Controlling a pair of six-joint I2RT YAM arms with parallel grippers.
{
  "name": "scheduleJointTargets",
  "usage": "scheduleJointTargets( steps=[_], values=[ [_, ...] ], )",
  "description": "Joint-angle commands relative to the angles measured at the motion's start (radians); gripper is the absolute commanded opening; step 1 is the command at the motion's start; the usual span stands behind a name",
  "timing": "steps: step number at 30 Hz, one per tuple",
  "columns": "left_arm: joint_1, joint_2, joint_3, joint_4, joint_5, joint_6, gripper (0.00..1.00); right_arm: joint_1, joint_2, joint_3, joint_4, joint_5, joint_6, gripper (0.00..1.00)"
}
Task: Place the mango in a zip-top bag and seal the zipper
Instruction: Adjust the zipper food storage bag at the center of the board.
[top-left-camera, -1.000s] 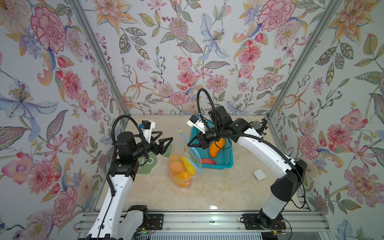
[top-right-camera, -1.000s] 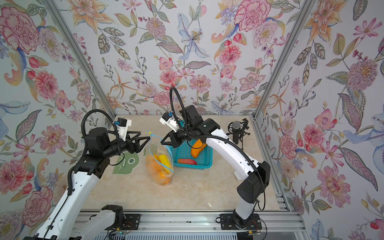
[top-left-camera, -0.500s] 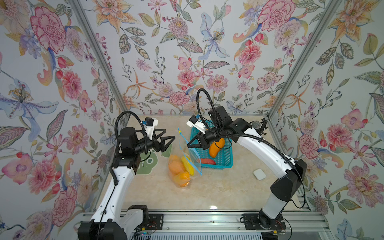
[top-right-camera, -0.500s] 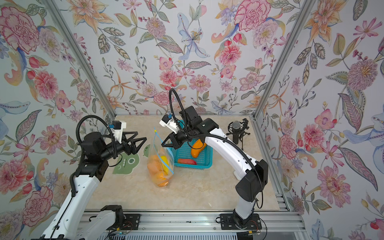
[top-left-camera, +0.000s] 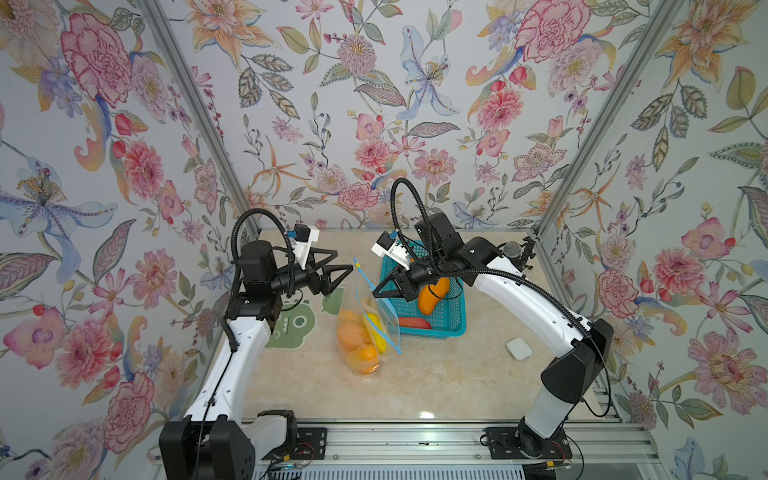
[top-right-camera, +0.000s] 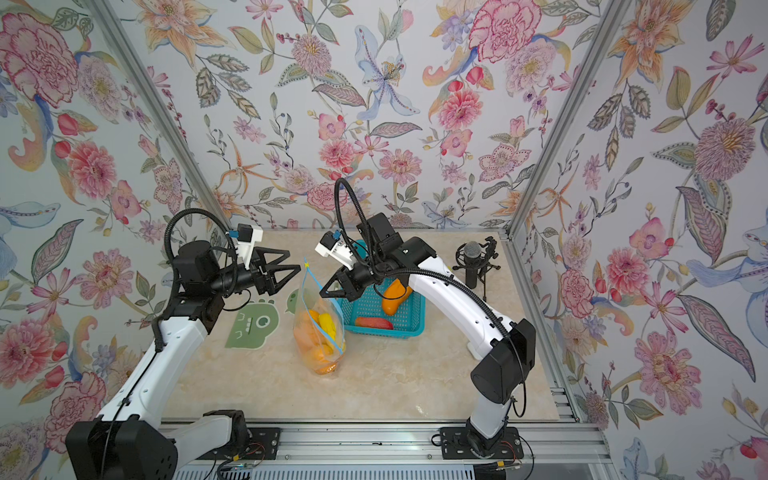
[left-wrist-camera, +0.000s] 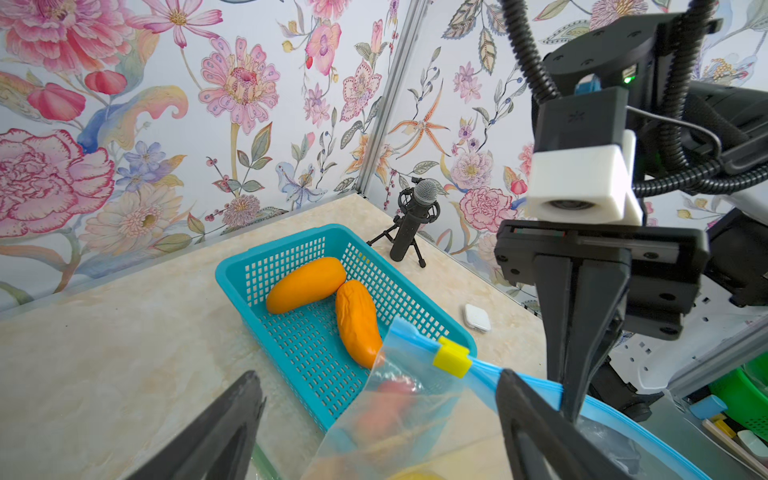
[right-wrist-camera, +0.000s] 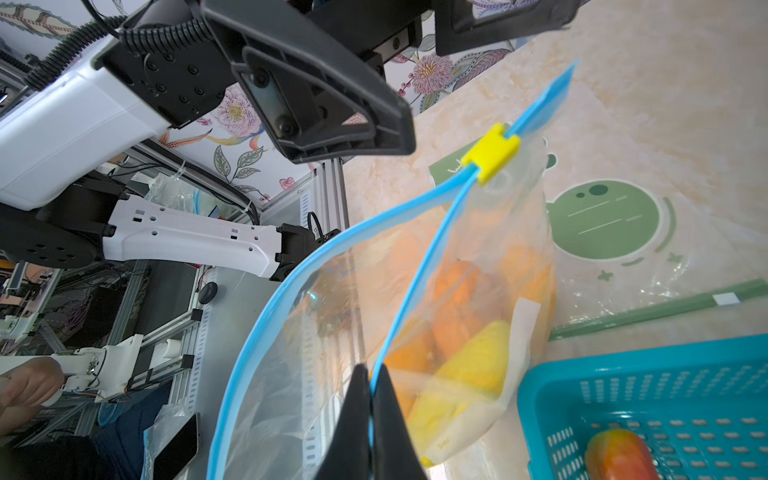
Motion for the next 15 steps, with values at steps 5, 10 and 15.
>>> scheduleJointTargets(
  steps=[5,10,15],
  values=[
    [-0.063,0.083,0.116,-0.103,0.072,0.111,0.9,0.023,0.018,0.043,-0.028,-0.041,-0.04,0.0],
    [-0.099,0.154,0.132,-0.119,0.078,0.122,0.95,0.028,0.021,0.053,-0.028,-0.04,-0.039,0.0],
    [-0.1,0.144,0.139,-0.173,0.081,0.162,0.82,0.026,0.013,0.051,-0.028,-0.03,-0.043,0.0]
  ],
)
